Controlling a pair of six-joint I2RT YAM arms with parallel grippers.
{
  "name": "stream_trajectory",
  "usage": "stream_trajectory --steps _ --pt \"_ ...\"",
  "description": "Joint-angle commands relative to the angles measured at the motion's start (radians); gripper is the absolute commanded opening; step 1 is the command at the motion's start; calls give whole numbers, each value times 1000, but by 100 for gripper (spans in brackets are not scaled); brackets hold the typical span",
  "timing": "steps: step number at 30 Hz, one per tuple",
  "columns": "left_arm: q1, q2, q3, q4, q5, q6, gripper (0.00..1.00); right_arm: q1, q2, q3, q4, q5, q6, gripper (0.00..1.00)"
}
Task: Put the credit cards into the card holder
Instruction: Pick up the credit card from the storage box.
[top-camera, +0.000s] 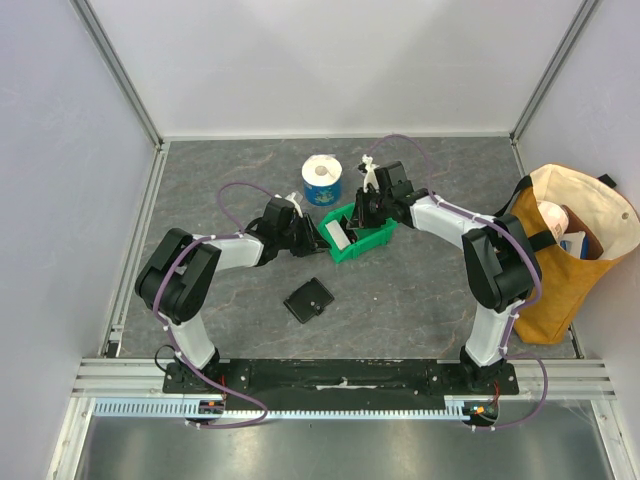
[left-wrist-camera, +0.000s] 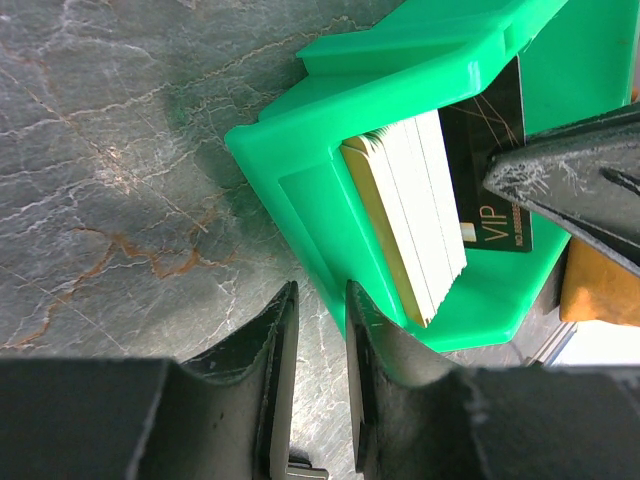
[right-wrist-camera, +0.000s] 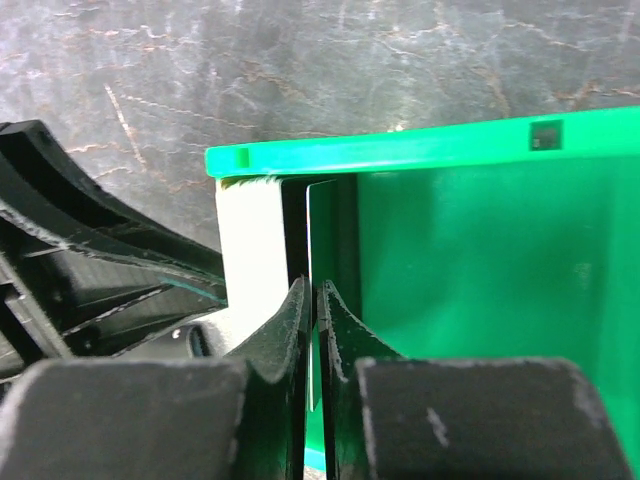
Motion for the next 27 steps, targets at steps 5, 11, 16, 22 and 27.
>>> stream_trajectory --steps 5,11,16,22,27 --pt "2 19 23 -9 -18 42 31 3 -7 59 -72 104 -89 9" --pt "1 24 23 -1 -12 40 30 26 24 54 -74 119 -108 14" --pt "1 27 21 2 -5 40 30 27 44 63 -75 117 -109 20" --pt "2 28 21 5 -4 39 29 28 45 72 -85 162 -112 16" --pt "1 13 9 9 -5 40 30 29 19 80 -86 189 -129 0"
